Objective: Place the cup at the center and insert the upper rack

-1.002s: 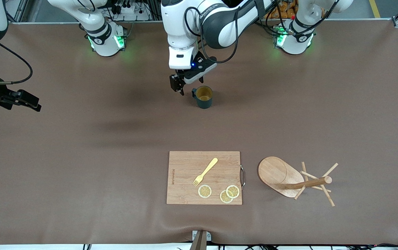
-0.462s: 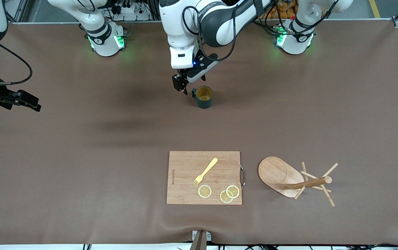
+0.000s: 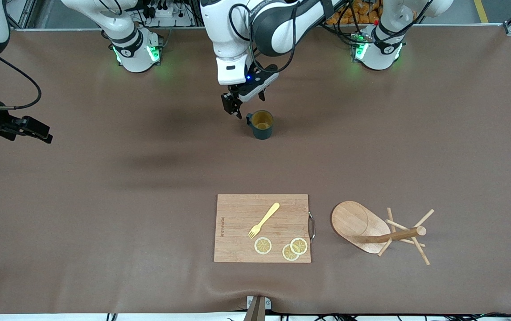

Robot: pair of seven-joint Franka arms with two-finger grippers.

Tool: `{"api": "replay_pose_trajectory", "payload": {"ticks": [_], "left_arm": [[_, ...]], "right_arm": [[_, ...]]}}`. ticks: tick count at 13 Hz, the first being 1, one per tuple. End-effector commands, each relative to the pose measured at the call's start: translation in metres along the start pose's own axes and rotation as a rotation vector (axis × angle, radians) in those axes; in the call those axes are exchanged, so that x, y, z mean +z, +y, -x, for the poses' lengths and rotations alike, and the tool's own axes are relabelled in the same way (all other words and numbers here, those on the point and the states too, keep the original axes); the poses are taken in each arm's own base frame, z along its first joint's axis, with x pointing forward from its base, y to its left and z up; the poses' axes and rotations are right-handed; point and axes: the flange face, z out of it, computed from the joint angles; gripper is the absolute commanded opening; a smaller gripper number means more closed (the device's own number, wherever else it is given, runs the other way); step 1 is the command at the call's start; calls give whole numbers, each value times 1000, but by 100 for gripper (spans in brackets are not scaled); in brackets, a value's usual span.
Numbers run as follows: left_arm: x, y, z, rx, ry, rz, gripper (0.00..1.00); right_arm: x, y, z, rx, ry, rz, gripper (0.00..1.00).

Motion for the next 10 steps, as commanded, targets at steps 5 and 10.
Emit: {"api": "replay_pose_trajectory", "payload": {"ticks": [5, 10], "left_arm": [[0, -5, 11, -4, 56, -30, 100], [22, -5, 52, -66, 186, 15, 100]], "right_arm": [[0, 0, 6, -1, -26, 12, 100], [-8, 16, 13, 7, -51, 11, 100]]}}
